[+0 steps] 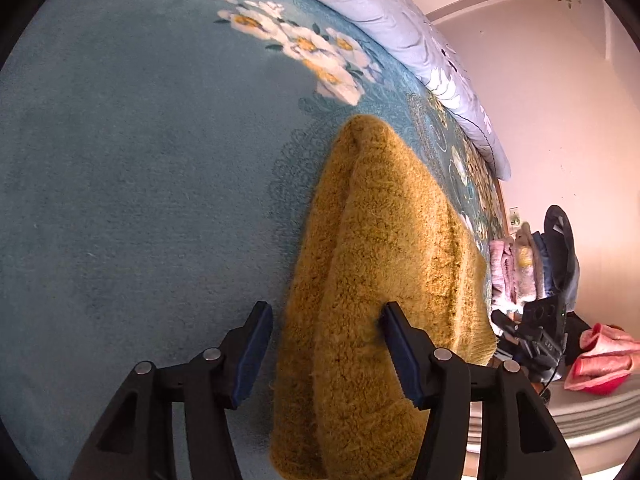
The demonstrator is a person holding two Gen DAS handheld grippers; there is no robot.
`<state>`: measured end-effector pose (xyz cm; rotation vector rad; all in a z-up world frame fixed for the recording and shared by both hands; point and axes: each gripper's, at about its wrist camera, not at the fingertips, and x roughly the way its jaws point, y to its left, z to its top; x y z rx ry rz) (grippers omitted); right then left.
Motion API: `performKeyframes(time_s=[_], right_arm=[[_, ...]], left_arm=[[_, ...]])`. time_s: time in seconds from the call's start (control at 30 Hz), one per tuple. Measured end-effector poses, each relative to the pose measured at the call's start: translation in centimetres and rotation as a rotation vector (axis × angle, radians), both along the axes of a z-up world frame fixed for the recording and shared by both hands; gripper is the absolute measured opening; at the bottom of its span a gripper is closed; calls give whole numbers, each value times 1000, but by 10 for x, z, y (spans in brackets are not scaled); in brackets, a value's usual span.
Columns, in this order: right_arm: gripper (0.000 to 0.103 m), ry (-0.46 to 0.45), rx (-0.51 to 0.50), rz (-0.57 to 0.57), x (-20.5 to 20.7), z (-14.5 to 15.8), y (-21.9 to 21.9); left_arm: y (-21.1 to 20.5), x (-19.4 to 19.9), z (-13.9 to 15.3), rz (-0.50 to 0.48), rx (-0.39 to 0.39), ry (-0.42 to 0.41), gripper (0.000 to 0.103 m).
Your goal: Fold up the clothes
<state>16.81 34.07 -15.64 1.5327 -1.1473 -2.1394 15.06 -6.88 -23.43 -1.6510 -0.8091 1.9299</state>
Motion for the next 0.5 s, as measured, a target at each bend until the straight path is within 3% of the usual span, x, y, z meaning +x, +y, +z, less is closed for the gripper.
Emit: performKeyframes(time_s=[0.2, 0.5], right_arm=[[59, -13, -78, -51, 13, -18, -17], [59, 18, -97, -83, 22, -19, -35]], left_arm=[[-5, 7, -4, 33, 50, -16, 61], [4, 19, -2, 45, 63, -7, 59]])
